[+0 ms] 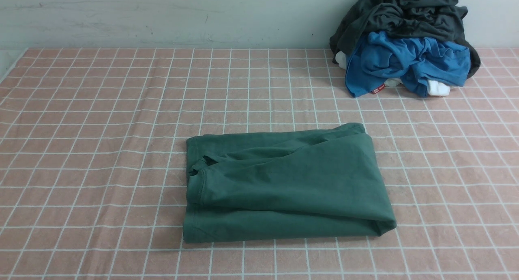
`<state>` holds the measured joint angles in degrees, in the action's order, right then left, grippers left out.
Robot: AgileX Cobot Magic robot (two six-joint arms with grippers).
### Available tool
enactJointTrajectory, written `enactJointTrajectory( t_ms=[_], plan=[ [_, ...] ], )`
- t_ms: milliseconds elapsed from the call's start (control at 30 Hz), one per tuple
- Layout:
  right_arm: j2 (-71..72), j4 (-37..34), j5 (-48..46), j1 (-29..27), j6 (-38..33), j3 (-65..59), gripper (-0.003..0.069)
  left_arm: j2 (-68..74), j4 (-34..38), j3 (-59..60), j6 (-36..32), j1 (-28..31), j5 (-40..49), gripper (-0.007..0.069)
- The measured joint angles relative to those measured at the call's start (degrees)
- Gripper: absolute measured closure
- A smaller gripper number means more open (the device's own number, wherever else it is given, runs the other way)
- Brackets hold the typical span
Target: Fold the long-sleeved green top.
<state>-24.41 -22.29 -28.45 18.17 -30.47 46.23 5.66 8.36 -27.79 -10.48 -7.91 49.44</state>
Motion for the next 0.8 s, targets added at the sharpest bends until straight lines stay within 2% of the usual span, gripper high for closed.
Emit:
enactJointTrajectory(
  t_ms=[100,200,267,333,367,400,467,533,567,700,800],
  plan=[
    [0.9,0.2,2.8,0.0,1.3,-4.4,0.0673,0.0,0.0,0.0,0.0,0.0,0.0,0.0627],
    [3.2,2.6,6.5,0.0,5.4,-10.5,0.0673,0.0,0.0,0.0,0.0,0.0,0.0,0.0627],
    [5.9,6.7,9.5,-0.5,10.0,-15.7,0.0673,0.0,0.0,0.0,0.0,0.0,0.0,0.0627],
    [9.8,13.6,12.5,-3.0,19.7,-23.1,0.0673,0.0,0.0,0.0,0.0,0.0,0.0,0.0627],
    [10.4,14.5,12.8,-3.9,22.5,-24.7,0.0673,0.0,0.0,0.0,0.0,0.0,0.0,0.0627],
    [12.9,18.1,13.3,-6.8,29.4,-28.8,0.0673,0.0,0.0,0.0,0.0,0.0,0.0,0.0627],
    [15.3,21.5,13.6,-9.9,37.0,-32.5,0.0673,0.0,0.0,0.0,0.0,0.0,0.0,0.0627],
    [17.1,24.2,13.7,-12.2,41.7,-34.7,0.0673,0.0,0.0,0.0,0.0,0.0,0.0,0.0627],
    [19.6,28.4,13.7,-15.4,46.7,-38.7,0.0673,0.0,0.0,0.0,0.0,0.0,0.0,0.0627],
    [24.1,33.5,13.7,-19.8,50.8,-44.9,0.0673,0.0,0.0,0.0,0.0,0.0,0.0,0.0627],
    [24.9,33.3,13.0,-21.9,51.3,-47.7,0.0673,0.0,0.0,0.0,0.0,0.0,0.0,0.0627]
  ],
)
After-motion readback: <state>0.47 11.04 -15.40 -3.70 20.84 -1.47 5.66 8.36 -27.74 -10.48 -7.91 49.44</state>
